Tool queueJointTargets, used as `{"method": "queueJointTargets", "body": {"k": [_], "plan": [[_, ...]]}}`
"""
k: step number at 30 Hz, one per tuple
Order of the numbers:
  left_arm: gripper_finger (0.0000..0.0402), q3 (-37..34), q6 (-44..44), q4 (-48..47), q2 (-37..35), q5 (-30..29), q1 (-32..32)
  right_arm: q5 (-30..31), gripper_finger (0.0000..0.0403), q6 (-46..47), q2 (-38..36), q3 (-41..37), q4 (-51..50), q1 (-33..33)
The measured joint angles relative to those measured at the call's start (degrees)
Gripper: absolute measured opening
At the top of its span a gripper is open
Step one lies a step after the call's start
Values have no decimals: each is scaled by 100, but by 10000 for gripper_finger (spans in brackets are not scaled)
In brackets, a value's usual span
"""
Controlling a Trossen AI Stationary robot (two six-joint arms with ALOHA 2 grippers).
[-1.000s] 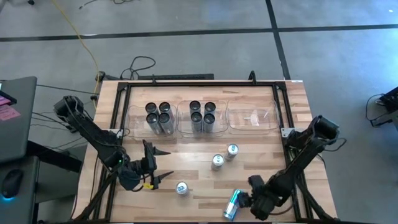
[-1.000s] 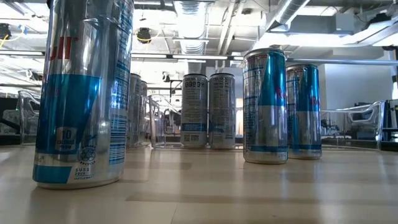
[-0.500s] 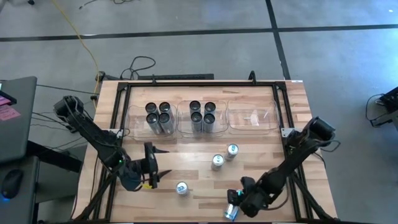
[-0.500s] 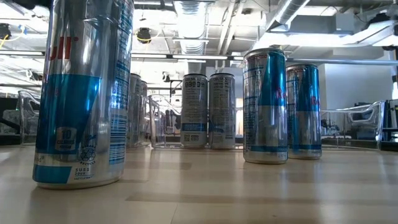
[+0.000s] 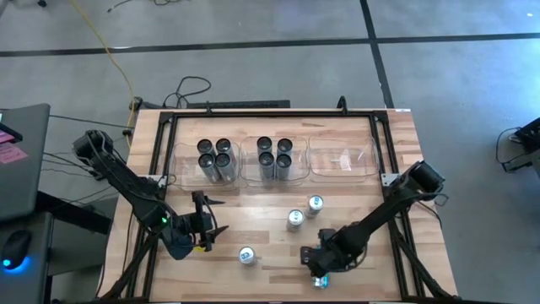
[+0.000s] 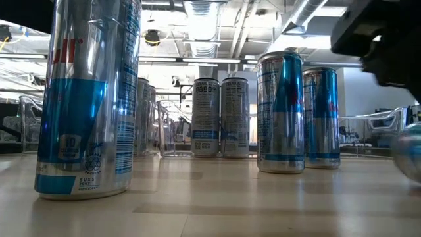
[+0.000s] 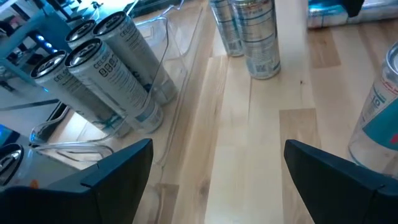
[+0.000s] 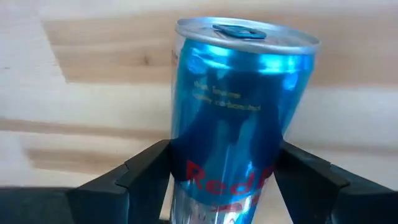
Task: Sort soda cans
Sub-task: Put the silver soda can into the right transparent bin
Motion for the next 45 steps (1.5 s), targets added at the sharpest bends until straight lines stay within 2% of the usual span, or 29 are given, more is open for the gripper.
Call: {"method": "queueJointTargets", "body": {"k": [13, 18, 22, 29, 38, 42, 45], "plan": [[359, 0, -251, 7, 2, -21, 0, 82, 286, -2470, 35, -15, -267, -233], [359, 0, -377, -33, 1, -24, 0, 280, 286, -2673, 42, -22, -449, -243], [359, 0, -589, -171, 0, -24, 0, 1009, 271, -2470, -5, -26, -467, -52], [359, 2, -747, -207, -1, -26, 0, 2786, 207, -1744, -236, -57, -504, 566], [359, 32, -710, -39, -131, -36, 0, 4633, 205, -1032, -542, -55, -809, 1438], [359, 157, -157, 125, -376, -221, 0, 5756, 205, -1292, -804, -52, -1048, 1717], [359, 170, 823, 842, -624, -365, 106, 6793, 205, -2214, -995, -42, -974, 1828]]}}
